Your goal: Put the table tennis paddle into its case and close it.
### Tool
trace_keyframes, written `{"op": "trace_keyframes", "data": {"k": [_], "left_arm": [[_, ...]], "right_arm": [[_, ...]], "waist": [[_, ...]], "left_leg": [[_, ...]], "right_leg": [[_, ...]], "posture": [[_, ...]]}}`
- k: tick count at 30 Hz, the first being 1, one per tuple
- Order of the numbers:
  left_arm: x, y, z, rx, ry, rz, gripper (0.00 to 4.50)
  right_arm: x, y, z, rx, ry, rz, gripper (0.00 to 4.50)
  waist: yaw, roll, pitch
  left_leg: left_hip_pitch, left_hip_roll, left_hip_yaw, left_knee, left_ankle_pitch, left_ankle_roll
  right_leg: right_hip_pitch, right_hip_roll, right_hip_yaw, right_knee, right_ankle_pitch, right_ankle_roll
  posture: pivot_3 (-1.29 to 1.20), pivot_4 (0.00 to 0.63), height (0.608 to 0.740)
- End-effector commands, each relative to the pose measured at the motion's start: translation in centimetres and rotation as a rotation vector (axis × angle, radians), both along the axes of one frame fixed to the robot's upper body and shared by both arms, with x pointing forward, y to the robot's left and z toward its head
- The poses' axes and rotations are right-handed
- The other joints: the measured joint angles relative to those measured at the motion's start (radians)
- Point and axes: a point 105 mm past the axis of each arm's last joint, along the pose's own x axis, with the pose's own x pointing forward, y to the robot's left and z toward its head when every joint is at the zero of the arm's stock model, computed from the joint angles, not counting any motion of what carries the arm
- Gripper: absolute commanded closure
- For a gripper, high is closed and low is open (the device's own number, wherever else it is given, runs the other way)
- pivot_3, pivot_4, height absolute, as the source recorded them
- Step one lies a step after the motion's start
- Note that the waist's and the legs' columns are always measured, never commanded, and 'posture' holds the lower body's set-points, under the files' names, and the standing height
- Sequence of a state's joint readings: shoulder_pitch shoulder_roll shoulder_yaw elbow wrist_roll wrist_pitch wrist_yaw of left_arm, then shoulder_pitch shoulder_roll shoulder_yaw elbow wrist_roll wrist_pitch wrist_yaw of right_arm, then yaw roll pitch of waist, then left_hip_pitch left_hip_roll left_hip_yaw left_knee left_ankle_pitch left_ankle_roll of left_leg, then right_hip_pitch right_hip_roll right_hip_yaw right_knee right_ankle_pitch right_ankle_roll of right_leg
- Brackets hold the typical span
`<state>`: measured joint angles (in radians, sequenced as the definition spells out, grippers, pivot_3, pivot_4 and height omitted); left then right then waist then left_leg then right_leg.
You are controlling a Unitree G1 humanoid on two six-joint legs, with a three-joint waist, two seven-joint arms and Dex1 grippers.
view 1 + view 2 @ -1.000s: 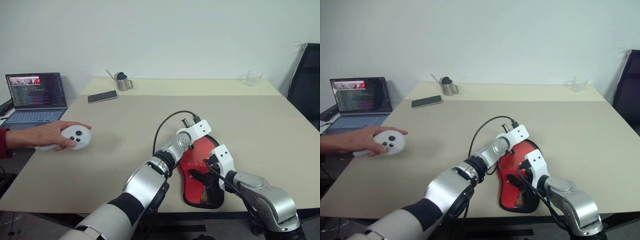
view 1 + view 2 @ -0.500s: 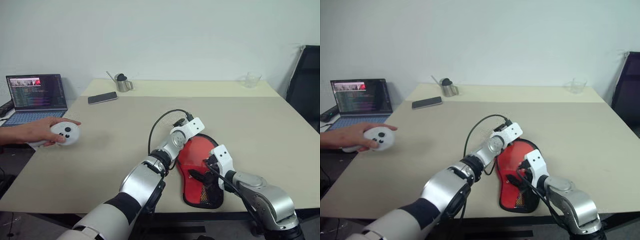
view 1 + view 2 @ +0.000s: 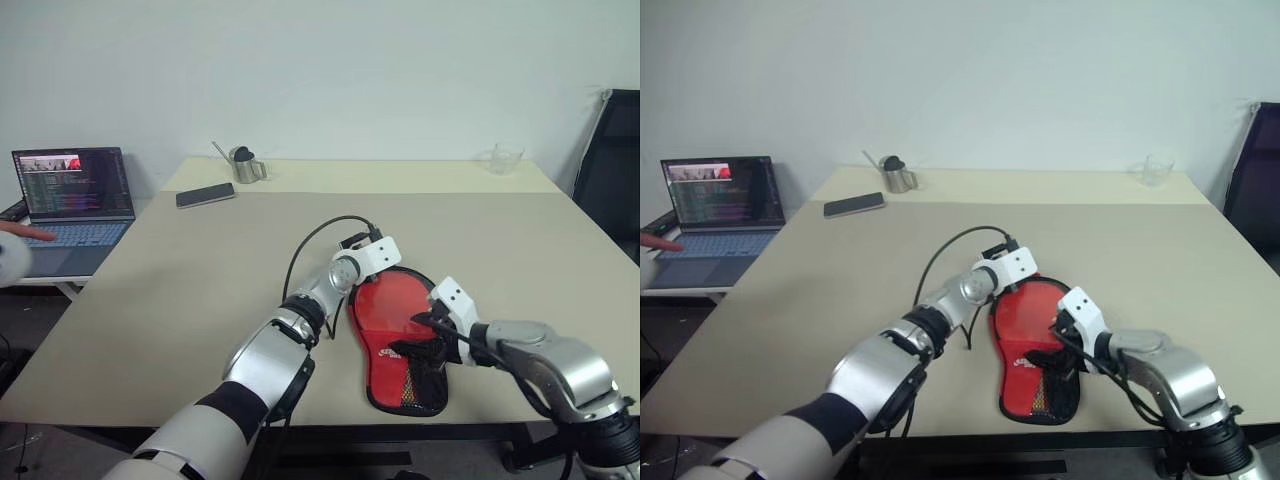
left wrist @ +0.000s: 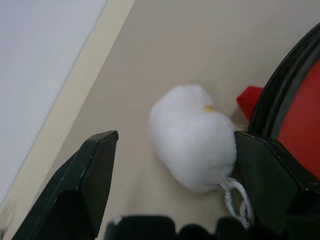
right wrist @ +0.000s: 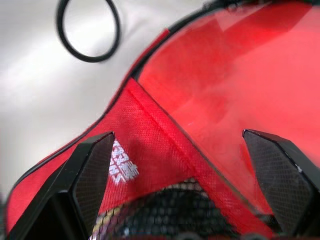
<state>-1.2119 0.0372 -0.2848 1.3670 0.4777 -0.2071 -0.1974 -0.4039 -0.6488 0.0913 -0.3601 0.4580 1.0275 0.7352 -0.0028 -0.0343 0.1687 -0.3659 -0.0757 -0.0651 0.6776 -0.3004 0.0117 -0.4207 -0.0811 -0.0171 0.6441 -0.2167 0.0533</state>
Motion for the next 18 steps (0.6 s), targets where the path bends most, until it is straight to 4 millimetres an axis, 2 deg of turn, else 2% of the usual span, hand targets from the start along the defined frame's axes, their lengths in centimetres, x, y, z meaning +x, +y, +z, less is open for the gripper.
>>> {"op": "trace_keyframes", "data": {"k": [1,5,8,13,14,17,18], "left_arm": [[0.3,0.5,2.4,-0.101,0.000,-0.048,0.47],[0.4,1.3,5.4,-0.193,-0.010,-0.120,0.47],[0.0,1.9,6.9,-0.239,-0.004,-0.189,0.47],[-1.6,2.9,8.0,-0.343,0.067,-0.331,0.47],[-2.5,2.8,7.9,-0.386,0.109,-0.386,0.47],[-4.6,2.1,6.3,-0.403,0.194,-0.471,0.47],[-5.1,1.6,5.0,-0.372,0.220,-0.476,0.47]], "right_arm": [[-0.4,-0.5,3.3,0.011,-0.093,0.083,0.00],[-1.4,-1.3,4.8,-0.001,-0.115,0.151,0.00],[-0.8,-1.9,6.4,0.022,-0.153,0.151,0.00],[2.7,-2.1,10.5,0.166,-0.294,0.037,0.00],[4.1,-2.0,11.6,0.213,-0.335,-0.017,0.00],[7.6,-1.9,13.7,0.313,-0.379,-0.175,0.00],[9.0,-1.8,14.3,0.345,-0.388,-0.241,0.00]], "waist": [[0.003,0.000,0.001],[0.005,-0.001,0.001],[0.005,-0.001,0.001],[0.001,0.000,0.001],[0.000,0.000,0.001],[-0.006,0.001,0.001],[-0.005,0.001,0.001]], "left_leg": [[-0.001,0.000,0.000,0.000,0.000,0.000],[-0.006,0.000,-0.001,0.001,0.001,-0.002],[-0.014,-0.002,-0.001,0.003,0.001,-0.002],[-0.018,-0.001,0.003,0.002,0.001,-0.002],[-0.018,-0.001,0.003,0.002,0.001,-0.002],[-0.018,-0.001,0.005,0.002,0.001,-0.002],[-0.018,-0.001,0.005,0.002,0.001,-0.001]], "right_leg": [[0.000,0.000,-0.001,0.000,0.000,0.000],[-0.004,-0.001,-0.002,-0.002,0.000,0.001],[-0.011,-0.003,-0.001,-0.002,0.000,0.000],[-0.019,-0.004,0.001,0.000,0.000,0.000],[-0.019,-0.004,0.001,0.000,0.000,0.000],[-0.019,-0.004,0.005,0.001,0.000,-0.001],[-0.020,-0.004,0.006,0.001,0.001,-0.001]], "posture": [[0.00,0.150,0.740],[0.00,0.150,0.740],[0.00,0.150,0.740],[0.00,0.150,0.740],[0.00,0.150,0.740],[0.00,0.150,0.740],[0.00,0.150,0.740]]}}
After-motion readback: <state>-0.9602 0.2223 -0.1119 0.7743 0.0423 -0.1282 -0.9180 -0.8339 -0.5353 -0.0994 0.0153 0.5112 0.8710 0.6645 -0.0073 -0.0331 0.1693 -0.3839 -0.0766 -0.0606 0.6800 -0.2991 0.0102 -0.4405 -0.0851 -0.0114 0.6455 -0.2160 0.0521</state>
